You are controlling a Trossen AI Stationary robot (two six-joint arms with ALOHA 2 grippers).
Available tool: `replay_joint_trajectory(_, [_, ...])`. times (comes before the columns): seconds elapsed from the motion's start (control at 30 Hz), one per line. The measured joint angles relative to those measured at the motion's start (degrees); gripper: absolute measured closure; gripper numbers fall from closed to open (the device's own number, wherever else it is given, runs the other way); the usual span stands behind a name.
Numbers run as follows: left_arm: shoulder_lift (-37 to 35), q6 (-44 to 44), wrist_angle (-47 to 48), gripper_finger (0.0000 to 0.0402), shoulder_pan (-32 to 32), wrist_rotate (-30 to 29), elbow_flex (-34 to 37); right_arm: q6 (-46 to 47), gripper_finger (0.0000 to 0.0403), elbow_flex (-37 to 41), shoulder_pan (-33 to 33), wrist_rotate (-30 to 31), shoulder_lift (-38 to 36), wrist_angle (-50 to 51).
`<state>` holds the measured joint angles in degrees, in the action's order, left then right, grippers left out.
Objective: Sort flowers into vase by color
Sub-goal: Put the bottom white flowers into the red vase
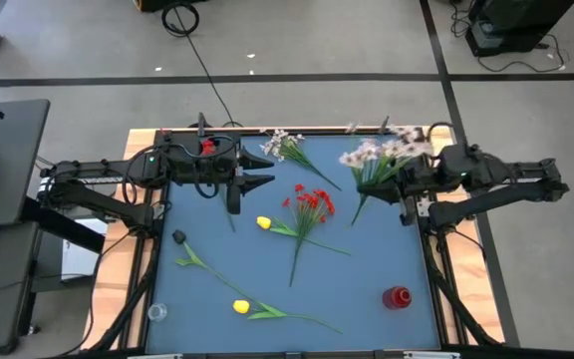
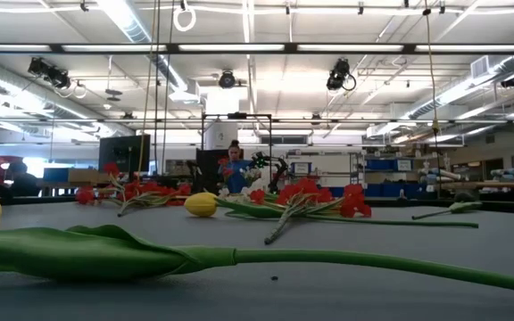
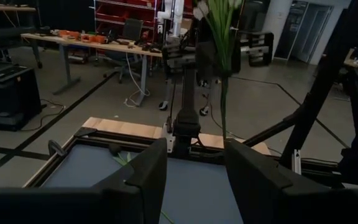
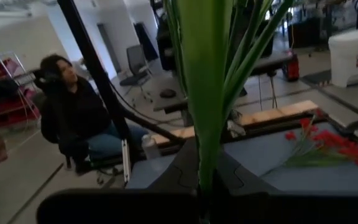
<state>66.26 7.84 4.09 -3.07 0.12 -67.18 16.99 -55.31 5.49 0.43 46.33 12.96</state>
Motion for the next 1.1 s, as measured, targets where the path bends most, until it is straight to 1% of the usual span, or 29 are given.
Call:
replay_joint_trajectory(0.13, [0.0,0.87,-0.54,0.0234,0.0,0.0,0.0,-0.07,0.0392,0.0,0.8,-0.03,2.32,-0.89])
replay_joint_trajectory(0.27, [0.0,1.81,-0.57,0.0234,0.09,0.0,0.0,-0.09,0.0392,0.0,0.89,-0.03,3.14,-2.05])
replay_joint_trajectory(0.47, [-0.99,1.81,0.02,0.0234,0.09,0.0,0.07,-0.55,0.0392,-0.02,0.32,-0.14,1.96,-1.45])
replay_joint_trajectory(0.63, [-1.83,0.05,-0.38,0.0234,0.09,-0.01,0.01,-0.57,0.0392,-0.02,-0.43,-2.06,-0.14,3.06])
replay_joint_trajectory(0.73, [-1.48,0.01,-0.36,0.0234,0.03,0.0,0.04,-0.02,0.0392,-0.02,-0.19,-4.41,-0.94,4.59])
replay_joint_trajectory(0.9, [-1.29,0.35,-0.14,0.0234,0.02,0.0,0.02,-0.42,0.0393,-0.02,1.92,-11.72,-1.68,7.63])
replay_joint_trajectory(1.0, [-1.32,0.34,-0.47,0.0234,0.03,0.0,0.02,-0.57,0.0393,-0.02,4.13,-16.36,-1.94,9.71])
replay_joint_trajectory(1.1, [-1.33,0.35,-0.43,0.0234,0.04,0.0,0.02,-1.31,0.0393,-0.02,7.46,-19.4,-2.66,11.26])
